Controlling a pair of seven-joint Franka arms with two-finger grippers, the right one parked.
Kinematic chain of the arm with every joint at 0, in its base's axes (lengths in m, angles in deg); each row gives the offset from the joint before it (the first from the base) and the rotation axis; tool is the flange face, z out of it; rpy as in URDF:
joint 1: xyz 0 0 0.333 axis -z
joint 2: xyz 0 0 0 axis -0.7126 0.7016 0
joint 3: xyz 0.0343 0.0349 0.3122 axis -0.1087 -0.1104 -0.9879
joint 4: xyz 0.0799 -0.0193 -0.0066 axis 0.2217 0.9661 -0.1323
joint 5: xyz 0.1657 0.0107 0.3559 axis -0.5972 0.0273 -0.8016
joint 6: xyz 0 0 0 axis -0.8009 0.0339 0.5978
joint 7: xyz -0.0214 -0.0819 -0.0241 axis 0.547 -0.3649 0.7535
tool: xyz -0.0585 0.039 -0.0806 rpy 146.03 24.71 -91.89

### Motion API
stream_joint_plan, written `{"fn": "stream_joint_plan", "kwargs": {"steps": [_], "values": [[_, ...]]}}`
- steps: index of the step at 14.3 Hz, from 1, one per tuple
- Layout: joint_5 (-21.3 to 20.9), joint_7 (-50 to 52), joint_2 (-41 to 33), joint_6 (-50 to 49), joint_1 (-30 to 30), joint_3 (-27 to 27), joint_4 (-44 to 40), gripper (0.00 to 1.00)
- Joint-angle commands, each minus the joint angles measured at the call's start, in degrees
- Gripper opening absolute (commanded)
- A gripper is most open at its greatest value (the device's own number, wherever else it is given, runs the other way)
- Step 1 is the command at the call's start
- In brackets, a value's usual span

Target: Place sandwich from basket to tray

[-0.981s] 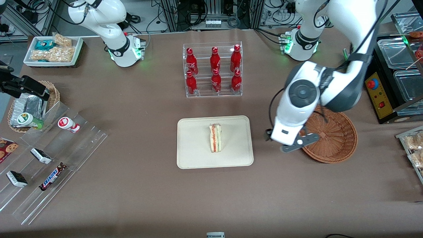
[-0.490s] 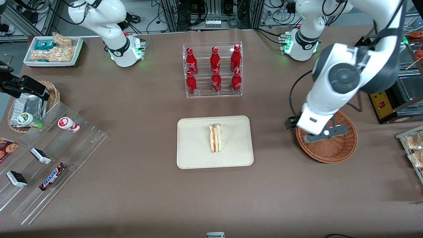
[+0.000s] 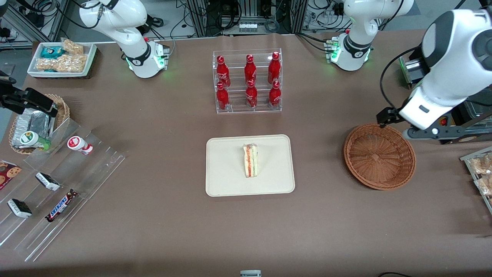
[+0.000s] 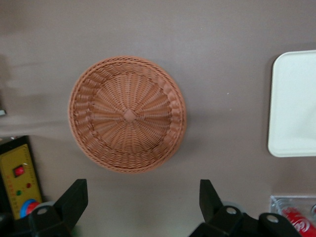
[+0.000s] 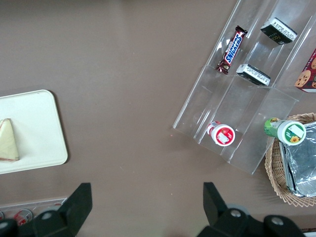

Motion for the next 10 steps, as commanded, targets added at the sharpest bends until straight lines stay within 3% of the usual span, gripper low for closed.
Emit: {"fn": "stream_joint_plan", "kwargs": {"steps": [1,4,8,10], "values": [[0.81,-6.31,-0.22,-2.73,1.41,-4.05,-2.78,1.0],[0.9,-10.55,0.13,-5.82,1.41,-6.43,-7.08,1.0],[5.9,-10.03,0.3,-8.0,1.41,-8.28,-10.69,1.0],[6.18,-9.85,0.65,-9.24,1.41,-8.19,-12.8,1.0]]}}
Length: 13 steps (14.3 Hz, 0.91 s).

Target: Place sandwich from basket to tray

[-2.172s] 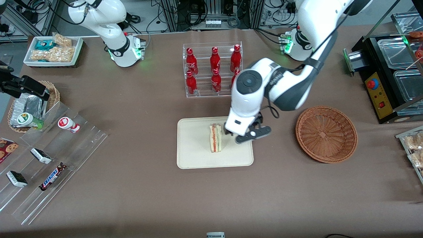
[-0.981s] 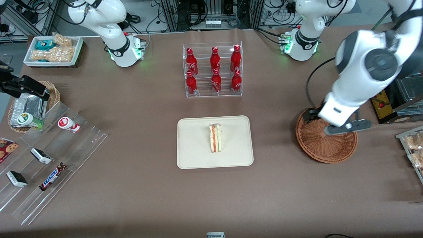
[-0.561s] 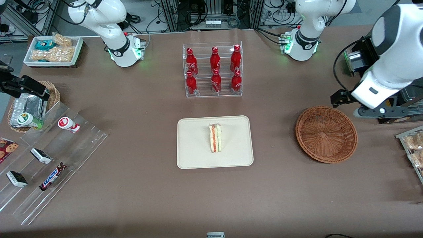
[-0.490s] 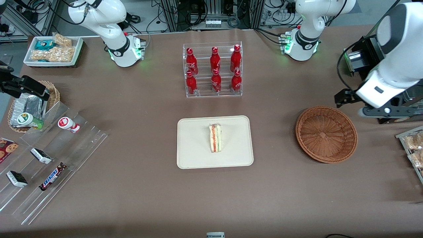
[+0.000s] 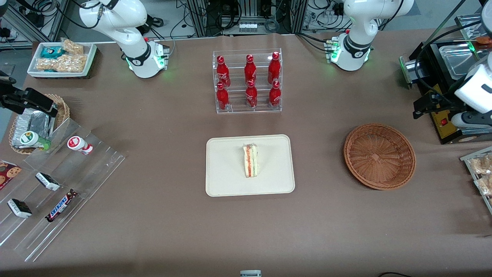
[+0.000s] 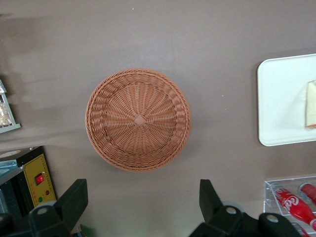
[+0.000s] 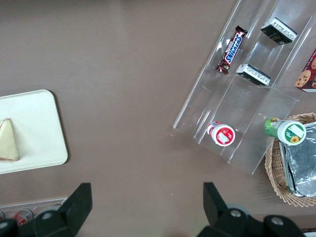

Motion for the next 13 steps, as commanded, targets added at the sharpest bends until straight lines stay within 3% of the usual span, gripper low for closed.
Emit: {"fn": "stream_joint_plan", "kwargs": {"steps": [1,13], "values": [[1.06,-0.32,0.9,-2.51,1.03,-0.52,-3.72,1.0],[0.88,-0.14,0.46,-3.13,1.11,2.47,-3.82,1.0]]}}
